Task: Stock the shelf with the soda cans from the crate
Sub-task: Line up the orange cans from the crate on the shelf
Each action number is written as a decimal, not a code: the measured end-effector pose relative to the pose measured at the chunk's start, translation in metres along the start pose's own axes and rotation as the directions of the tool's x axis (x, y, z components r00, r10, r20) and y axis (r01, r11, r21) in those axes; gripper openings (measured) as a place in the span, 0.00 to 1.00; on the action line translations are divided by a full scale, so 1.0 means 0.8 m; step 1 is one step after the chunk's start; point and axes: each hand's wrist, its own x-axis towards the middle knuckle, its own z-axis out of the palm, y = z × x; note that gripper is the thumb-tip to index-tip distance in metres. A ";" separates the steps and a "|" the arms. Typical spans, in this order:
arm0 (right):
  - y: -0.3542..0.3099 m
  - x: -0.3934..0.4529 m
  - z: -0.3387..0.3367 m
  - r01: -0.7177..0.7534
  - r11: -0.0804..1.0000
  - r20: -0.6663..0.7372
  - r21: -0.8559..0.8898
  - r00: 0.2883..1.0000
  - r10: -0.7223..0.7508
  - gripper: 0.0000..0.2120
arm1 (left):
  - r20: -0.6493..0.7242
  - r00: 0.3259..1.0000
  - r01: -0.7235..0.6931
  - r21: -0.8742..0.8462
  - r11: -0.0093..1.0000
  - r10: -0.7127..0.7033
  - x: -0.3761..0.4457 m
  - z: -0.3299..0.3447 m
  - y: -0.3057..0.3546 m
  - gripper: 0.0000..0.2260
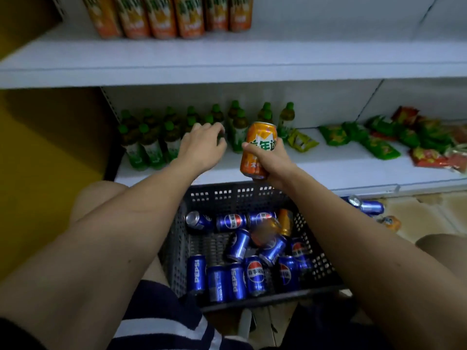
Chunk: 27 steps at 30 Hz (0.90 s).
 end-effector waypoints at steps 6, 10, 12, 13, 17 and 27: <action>-0.108 -0.013 0.018 0.159 0.986 0.099 -0.056 0.983 -0.153 0.35 | -0.176 0.977 -0.111 0.074 0.991 0.122 0.047 -0.106 -0.005 0.14; -0.174 -0.012 0.032 0.215 0.976 0.099 -0.043 0.973 -0.210 0.31 | -0.165 0.979 -0.090 0.173 0.981 0.119 0.081 -0.145 -0.023 0.15; -0.201 -0.007 0.038 0.243 0.969 0.089 -0.051 0.967 -0.238 0.31 | -0.112 0.990 -0.057 0.202 0.978 0.081 0.096 -0.153 -0.032 0.16; -0.212 -0.003 0.041 0.253 0.966 0.085 -0.058 0.965 -0.248 0.33 | -0.086 0.994 -0.043 0.205 0.978 0.062 0.104 -0.155 -0.036 0.17; -0.238 0.022 0.052 0.303 0.946 0.061 -0.113 0.953 -0.298 0.34 | -0.029 1.000 0.001 0.184 0.983 0.004 0.133 -0.150 -0.047 0.19; -0.268 0.123 0.080 0.468 0.858 0.051 -0.209 0.882 -0.469 0.28 | -0.091 0.993 -0.060 0.175 0.983 0.077 0.171 -0.109 -0.078 0.22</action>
